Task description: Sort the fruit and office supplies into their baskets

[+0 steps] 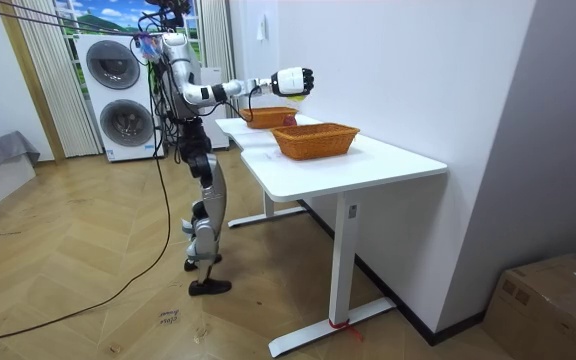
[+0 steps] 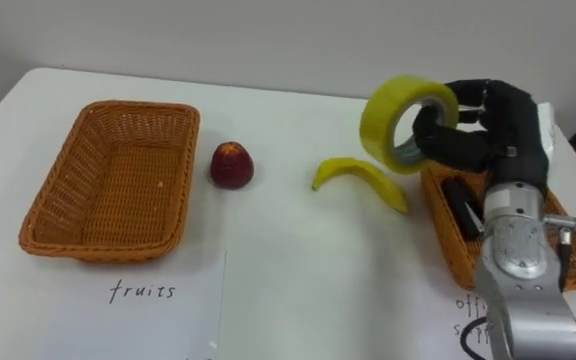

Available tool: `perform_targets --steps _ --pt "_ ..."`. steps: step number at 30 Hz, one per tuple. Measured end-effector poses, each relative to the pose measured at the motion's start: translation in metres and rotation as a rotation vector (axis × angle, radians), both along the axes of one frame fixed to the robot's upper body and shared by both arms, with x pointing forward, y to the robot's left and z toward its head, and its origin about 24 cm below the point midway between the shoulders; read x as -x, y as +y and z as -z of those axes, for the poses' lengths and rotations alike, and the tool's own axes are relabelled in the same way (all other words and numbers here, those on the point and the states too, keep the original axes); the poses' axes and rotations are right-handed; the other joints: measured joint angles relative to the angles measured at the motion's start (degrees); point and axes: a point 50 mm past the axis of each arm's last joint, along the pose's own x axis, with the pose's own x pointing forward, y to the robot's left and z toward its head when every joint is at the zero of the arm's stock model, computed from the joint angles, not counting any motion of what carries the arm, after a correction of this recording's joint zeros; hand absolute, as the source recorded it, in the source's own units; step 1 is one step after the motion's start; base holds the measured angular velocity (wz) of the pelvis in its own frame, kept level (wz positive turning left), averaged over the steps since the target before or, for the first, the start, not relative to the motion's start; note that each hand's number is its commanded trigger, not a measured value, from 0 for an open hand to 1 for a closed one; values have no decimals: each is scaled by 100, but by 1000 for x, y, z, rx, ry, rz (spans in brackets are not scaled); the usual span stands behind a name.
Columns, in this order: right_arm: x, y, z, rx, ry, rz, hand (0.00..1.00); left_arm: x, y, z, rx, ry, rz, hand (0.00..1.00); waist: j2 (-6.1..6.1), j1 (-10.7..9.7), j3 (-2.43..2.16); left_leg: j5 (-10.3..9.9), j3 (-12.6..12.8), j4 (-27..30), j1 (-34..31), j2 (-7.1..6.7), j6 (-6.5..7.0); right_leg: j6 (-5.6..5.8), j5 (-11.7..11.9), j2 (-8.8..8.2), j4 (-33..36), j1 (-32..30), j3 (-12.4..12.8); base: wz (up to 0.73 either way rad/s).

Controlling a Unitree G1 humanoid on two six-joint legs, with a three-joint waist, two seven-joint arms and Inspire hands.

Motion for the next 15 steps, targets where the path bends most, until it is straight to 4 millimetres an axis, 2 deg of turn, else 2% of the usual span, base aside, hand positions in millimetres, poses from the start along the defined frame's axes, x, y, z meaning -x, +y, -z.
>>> perform_targets --steps 8,10,12,15 --pt "7 -22 6 14 26 140 100 7 5 -2 -13 14 -43 0 -3 -93 -12 0 1 0 18 11 -1 0 0 5 5 5 30 0" --pt "10 -25 7 26 33 153 100 8 5 -3 -15 11 -57 0 12 -119 -22 1 0 -1 8 17 0 0 -1 -2 9 -13 37 -2" --pt "17 -30 11 38 55 171 100 10 6 -3 -22 13 -64 0 28 -127 -54 2 1 -6 12 20 1 2 -2 -7 9 -12 37 0" --pt "22 -34 15 69 79 188 100 7 7 -4 -26 4 -62 0 31 -138 -56 3 9 -6 15 20 3 3 -2 -7 10 -11 51 0"
